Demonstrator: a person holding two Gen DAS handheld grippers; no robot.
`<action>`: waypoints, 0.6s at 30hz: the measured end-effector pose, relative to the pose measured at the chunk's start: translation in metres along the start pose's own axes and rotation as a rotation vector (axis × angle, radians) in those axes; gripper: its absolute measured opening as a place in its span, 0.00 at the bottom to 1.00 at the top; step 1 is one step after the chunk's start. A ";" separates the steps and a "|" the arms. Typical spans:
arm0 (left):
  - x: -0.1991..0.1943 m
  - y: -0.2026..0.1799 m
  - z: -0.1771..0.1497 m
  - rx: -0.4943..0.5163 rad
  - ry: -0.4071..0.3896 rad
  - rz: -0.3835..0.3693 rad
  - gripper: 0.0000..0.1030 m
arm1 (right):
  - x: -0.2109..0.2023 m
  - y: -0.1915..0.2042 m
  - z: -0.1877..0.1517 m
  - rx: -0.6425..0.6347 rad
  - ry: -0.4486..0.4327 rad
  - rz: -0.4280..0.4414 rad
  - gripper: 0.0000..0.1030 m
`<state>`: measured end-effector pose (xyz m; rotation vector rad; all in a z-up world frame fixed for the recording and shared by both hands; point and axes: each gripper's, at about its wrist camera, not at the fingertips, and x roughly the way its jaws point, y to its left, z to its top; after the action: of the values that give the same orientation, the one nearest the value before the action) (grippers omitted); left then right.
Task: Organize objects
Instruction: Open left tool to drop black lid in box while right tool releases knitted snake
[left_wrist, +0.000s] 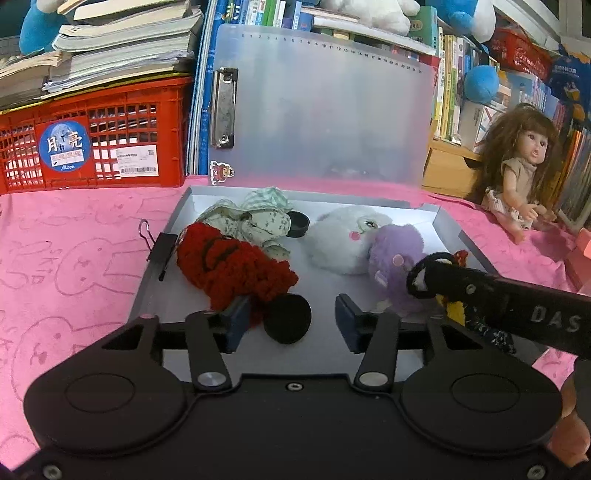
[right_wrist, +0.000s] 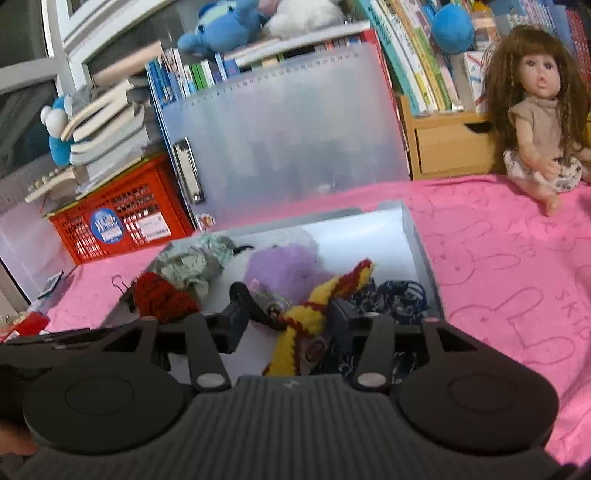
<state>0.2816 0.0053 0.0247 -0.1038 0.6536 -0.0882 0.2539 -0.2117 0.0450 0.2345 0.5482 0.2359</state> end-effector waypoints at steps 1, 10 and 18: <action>-0.003 0.000 0.001 0.000 -0.004 -0.005 0.57 | -0.003 0.000 0.002 0.000 -0.008 0.004 0.67; -0.046 0.002 0.003 0.055 -0.061 -0.037 0.81 | -0.043 0.010 0.004 -0.037 -0.089 0.020 0.75; -0.086 0.015 -0.016 0.070 -0.074 -0.053 0.82 | -0.079 0.033 -0.013 -0.134 -0.122 0.074 0.81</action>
<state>0.2044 0.0285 0.0619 -0.0564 0.5733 -0.1570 0.1760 -0.2010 0.0820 0.1381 0.4015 0.3272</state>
